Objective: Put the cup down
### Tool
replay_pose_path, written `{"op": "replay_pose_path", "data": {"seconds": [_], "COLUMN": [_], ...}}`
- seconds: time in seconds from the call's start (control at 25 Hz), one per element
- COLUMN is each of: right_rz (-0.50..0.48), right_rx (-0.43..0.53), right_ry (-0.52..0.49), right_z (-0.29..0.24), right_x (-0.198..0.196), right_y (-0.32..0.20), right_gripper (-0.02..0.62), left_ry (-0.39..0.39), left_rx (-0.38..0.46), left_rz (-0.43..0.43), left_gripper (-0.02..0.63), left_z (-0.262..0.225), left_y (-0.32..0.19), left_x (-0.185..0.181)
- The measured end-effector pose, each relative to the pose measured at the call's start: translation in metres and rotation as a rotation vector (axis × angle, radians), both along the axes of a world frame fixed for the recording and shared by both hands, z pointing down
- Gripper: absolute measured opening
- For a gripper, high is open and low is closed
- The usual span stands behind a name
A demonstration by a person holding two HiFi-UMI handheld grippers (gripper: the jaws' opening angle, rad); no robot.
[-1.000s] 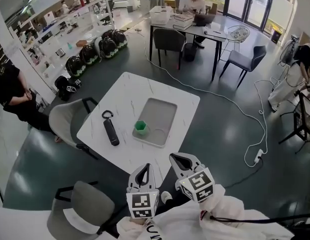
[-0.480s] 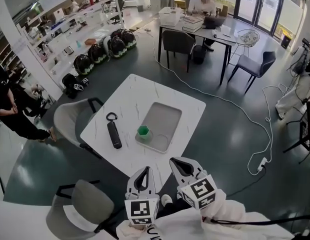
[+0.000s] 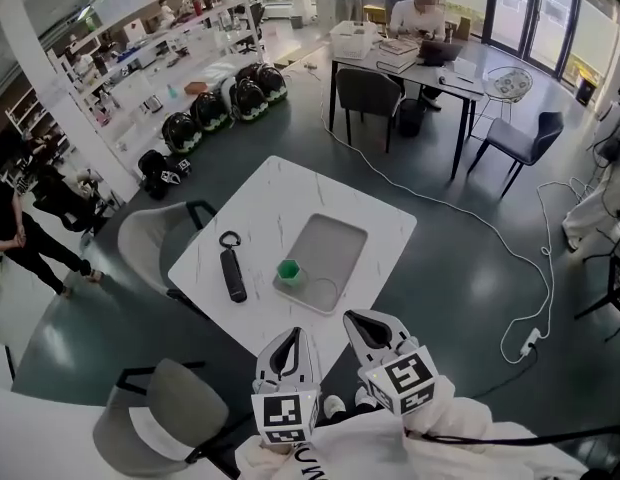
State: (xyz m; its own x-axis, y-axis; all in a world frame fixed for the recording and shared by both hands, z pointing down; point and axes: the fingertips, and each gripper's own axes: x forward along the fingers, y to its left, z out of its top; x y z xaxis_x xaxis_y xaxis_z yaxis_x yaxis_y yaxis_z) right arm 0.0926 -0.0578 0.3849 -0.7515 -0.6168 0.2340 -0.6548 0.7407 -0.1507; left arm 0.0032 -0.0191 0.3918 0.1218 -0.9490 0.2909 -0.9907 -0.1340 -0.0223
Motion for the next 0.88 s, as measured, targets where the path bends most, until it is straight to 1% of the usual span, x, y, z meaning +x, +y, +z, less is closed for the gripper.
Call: {"op": "replay_pose_path", "data": {"seconds": [0.2, 0.36, 0.88], "right_rz": [-0.003, -0.005, 0.014], "right_rx": [0.021, 0.018, 0.020], "right_ry": [-0.011, -0.013, -0.007], "right_z": [-0.0062, -0.0072, -0.0044], "right_x": [0.0017, 0.0025, 0.0037], "right_y": [-0.0071, -0.0095, -0.0103], "right_gripper": [0.005, 0.005, 0.005], "left_ry": [-0.002, -0.007, -0.002], "left_rx": [0.009, 0.014, 0.002], "left_rz": [-0.009, -0.014, 0.006], "left_gripper": [0.009, 0.009, 0.009], "left_z": [-0.0012, -0.0045, 0.0010], "left_y": [-0.0045, -0.0074, -0.0106], "left_x": [-0.0007, -0.0007, 0.0016]}}
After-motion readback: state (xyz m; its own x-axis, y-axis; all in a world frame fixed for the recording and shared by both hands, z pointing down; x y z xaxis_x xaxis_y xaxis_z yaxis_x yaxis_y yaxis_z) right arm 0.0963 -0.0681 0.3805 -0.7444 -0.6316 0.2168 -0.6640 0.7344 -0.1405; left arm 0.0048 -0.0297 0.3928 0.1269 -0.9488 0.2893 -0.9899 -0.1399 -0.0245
